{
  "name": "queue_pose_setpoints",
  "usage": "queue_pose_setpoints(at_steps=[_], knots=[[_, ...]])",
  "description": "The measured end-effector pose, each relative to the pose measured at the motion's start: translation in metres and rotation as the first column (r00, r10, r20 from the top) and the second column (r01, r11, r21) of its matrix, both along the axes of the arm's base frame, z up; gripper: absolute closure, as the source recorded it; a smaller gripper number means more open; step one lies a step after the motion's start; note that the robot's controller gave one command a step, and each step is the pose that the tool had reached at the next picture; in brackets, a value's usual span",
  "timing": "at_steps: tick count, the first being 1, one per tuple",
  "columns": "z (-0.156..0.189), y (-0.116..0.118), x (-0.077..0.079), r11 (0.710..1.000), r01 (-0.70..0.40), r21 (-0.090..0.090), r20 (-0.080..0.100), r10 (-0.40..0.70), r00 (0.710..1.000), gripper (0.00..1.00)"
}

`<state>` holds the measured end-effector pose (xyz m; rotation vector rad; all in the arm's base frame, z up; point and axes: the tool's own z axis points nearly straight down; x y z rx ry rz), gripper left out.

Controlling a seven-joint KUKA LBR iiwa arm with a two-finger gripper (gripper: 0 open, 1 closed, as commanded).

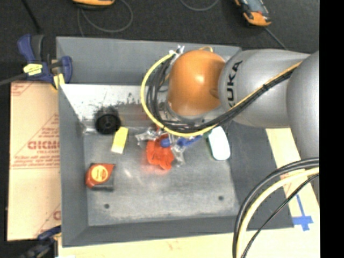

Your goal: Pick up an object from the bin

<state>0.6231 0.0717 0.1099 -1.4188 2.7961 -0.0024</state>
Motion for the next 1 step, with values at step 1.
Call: queue_pose_setpoints(at_steps=[1], knots=[[-0.0066,-0.0012,-0.0081,0.998,-0.068,0.001,-0.004,0.068,0.998,1.00]])
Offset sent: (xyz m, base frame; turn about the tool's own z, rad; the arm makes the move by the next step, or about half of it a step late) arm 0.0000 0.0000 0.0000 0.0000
